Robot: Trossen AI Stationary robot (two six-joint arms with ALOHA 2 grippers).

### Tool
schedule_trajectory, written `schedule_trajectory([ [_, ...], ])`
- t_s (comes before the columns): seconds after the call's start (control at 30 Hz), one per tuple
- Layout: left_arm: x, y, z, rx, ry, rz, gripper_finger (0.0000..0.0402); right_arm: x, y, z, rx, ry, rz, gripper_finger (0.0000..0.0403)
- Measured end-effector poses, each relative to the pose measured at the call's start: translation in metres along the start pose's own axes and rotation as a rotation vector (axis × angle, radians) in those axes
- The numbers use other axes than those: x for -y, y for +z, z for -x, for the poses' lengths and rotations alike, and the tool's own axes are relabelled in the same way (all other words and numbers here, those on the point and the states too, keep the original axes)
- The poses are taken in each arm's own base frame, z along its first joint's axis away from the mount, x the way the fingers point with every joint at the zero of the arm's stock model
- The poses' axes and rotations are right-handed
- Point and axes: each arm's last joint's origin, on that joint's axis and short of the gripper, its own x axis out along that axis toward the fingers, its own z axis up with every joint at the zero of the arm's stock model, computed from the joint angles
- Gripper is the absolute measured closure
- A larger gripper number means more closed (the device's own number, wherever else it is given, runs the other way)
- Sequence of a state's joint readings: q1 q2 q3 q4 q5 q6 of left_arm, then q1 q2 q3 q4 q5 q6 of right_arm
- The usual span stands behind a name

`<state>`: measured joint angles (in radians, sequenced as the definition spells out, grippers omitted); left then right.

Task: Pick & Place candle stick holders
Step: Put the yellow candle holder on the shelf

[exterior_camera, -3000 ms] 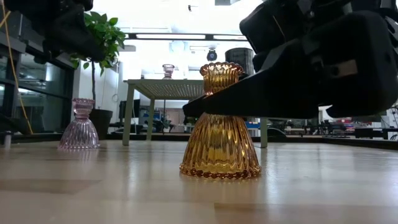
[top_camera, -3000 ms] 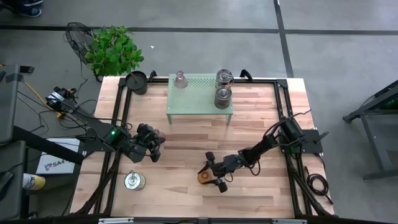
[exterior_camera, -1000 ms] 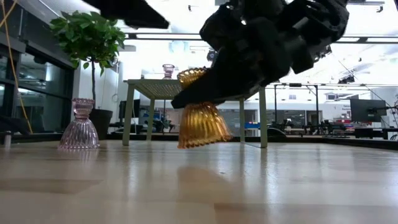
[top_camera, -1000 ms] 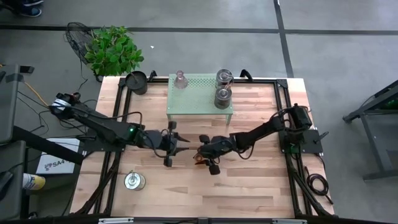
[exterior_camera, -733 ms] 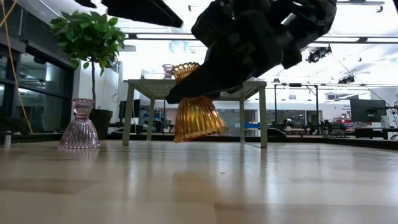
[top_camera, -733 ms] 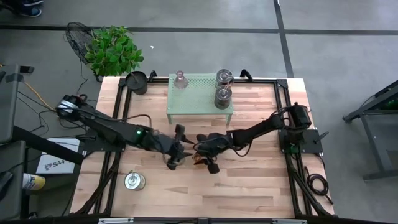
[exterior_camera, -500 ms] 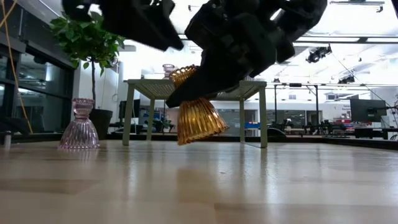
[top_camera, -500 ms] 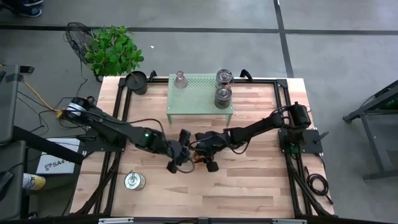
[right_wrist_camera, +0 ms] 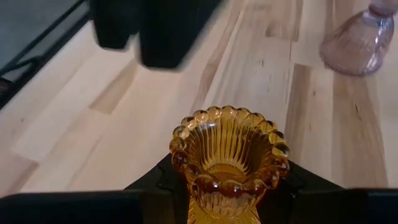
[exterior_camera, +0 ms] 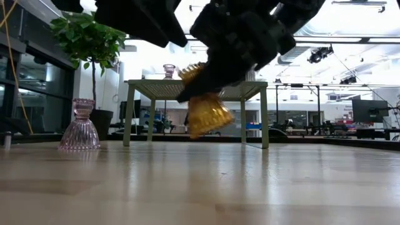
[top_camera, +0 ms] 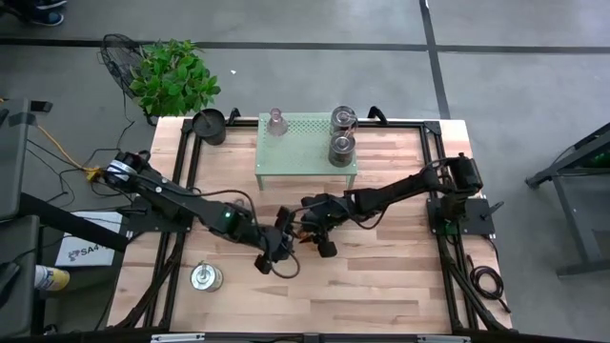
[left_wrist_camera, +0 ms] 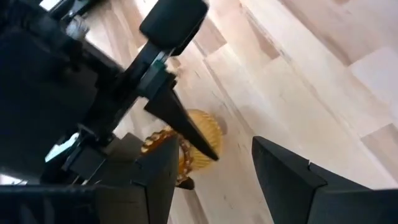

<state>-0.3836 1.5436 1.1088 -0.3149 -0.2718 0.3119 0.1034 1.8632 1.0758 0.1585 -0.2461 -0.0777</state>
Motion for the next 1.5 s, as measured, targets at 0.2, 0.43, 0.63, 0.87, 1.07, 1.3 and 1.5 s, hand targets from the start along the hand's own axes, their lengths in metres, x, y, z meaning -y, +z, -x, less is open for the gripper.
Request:
schedule_trajectory([
  [0.2, 0.004, -0.003, -0.009, -0.047, 0.042, -0.020, 0.0204, -0.002, 0.004, 0.006, 0.014, 0.036, 0.009, 0.0281],
  [0.43, 0.008, -0.006, -0.017, -0.079, 0.053, -0.043, 0.0205, -0.004, 0.006, 0.008, 0.022, 0.045, 0.014, 0.0281],
  [0.63, 0.008, -0.004, -0.017, -0.058, 0.057, -0.045, 0.0205, -0.004, 0.008, 0.009, 0.034, 0.050, 0.018, 0.0281],
  [0.87, 0.008, -0.004, -0.020, -0.058, 0.061, -0.058, 0.0205, -0.005, 0.010, 0.009, 0.058, 0.053, 0.020, 0.0281],
  [1.07, 0.008, -0.003, -0.019, -0.053, 0.065, -0.067, 0.0206, -0.006, 0.011, 0.008, 0.065, 0.054, 0.023, 0.0281],
  [1.3, 0.008, -0.003, -0.019, -0.054, 0.073, -0.067, 0.0258, -0.007, 0.012, 0.008, 0.069, 0.056, 0.026, 0.0281],
  [1.5, 0.007, -0.003, -0.019, -0.056, 0.089, -0.066, 0.0319, -0.009, 0.012, 0.008, 0.069, 0.057, 0.025, 0.0281],
])
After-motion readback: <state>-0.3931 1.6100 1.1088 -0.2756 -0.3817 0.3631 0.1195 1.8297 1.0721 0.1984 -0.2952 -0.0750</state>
